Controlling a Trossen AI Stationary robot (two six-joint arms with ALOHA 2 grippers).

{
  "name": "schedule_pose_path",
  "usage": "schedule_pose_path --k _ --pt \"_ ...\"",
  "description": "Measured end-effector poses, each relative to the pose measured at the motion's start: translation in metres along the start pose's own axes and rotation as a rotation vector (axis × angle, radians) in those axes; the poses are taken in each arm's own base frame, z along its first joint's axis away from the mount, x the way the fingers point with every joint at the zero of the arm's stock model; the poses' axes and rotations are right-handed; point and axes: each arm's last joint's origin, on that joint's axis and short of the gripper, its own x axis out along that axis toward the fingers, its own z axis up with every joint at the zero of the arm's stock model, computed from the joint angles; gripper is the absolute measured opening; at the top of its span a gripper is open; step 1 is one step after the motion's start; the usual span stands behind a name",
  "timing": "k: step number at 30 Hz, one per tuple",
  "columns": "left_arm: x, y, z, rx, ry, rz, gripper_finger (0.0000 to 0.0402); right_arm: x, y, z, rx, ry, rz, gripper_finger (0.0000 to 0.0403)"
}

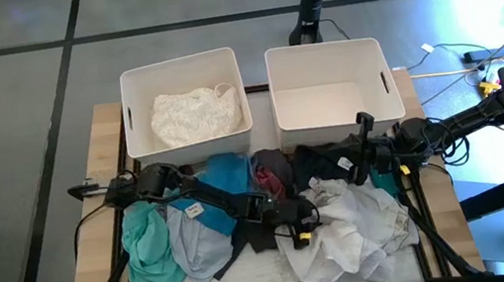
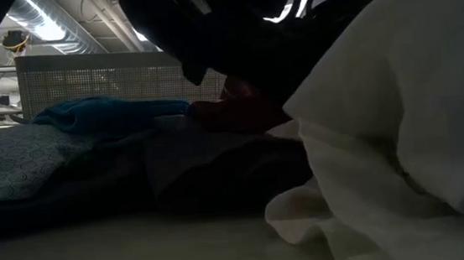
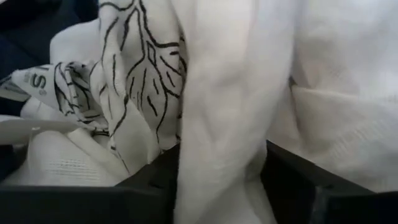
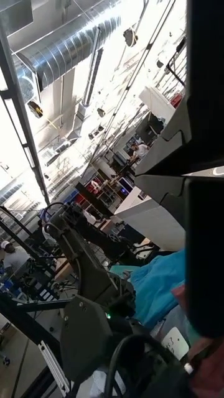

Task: Sort clothes
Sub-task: Put the white shirt into the left white bin

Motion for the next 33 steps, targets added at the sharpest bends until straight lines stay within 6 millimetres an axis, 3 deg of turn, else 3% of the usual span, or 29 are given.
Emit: schedule_pose_path --k 9,13,19,24,33 --pt "0.000 0.001 -0.001 0.169 0.001 0.039 0.0011 0.000 0.000 0.000 -0.001 0.002 0.002 0.0008" --pt "-0.002 -0.006 0.001 0.245 -0.009 0.116 0.0012 0.000 0.000 0.000 -0.001 0.003 0.003 0.0008" --pt "-0.006 -0.027 0.020 0.384 -0.061 0.194 0.0006 0.000 0.001 -0.001 -0.002 0.007 0.008 0.0008" --pt "-0.021 -0.038 0.043 0.438 -0.111 0.268 0.0004 0.000 0.002 -0.002 -0.005 0.016 0.018 0.0008" --pt "-0.050 -0.038 0.077 0.436 -0.137 0.329 0.0003 0.000 0.002 -0.001 -0.005 0.015 0.017 0.0008"
